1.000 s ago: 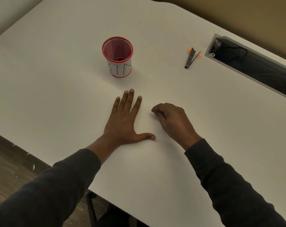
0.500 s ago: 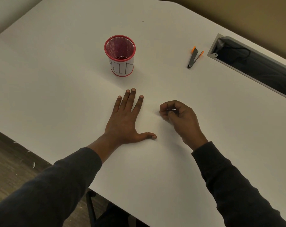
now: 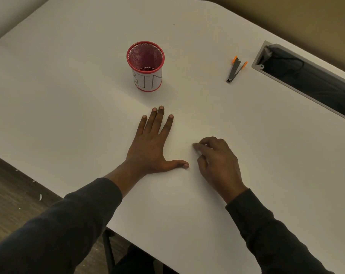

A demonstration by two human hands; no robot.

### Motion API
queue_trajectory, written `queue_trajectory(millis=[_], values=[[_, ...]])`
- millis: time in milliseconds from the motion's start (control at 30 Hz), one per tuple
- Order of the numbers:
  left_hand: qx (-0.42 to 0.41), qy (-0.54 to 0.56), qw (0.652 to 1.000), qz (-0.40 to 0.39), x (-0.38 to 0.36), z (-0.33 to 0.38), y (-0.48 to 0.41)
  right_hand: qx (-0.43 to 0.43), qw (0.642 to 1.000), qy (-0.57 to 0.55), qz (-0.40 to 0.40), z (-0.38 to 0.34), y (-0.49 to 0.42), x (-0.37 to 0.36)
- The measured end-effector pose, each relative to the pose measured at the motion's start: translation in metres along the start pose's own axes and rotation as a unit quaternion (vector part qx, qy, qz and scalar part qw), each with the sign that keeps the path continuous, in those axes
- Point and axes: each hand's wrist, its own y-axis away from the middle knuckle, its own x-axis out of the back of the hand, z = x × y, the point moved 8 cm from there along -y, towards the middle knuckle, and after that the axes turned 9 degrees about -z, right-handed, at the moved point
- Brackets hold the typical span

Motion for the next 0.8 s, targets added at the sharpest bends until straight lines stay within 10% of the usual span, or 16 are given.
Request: queue_trajectory(millis=[800], values=[[-0.006,-0.001,1.000,0.006,-0.001,0.000,-0.001,-0.147,0.985,-0.074,-0.049,-0.006,-0.037,-0.008]])
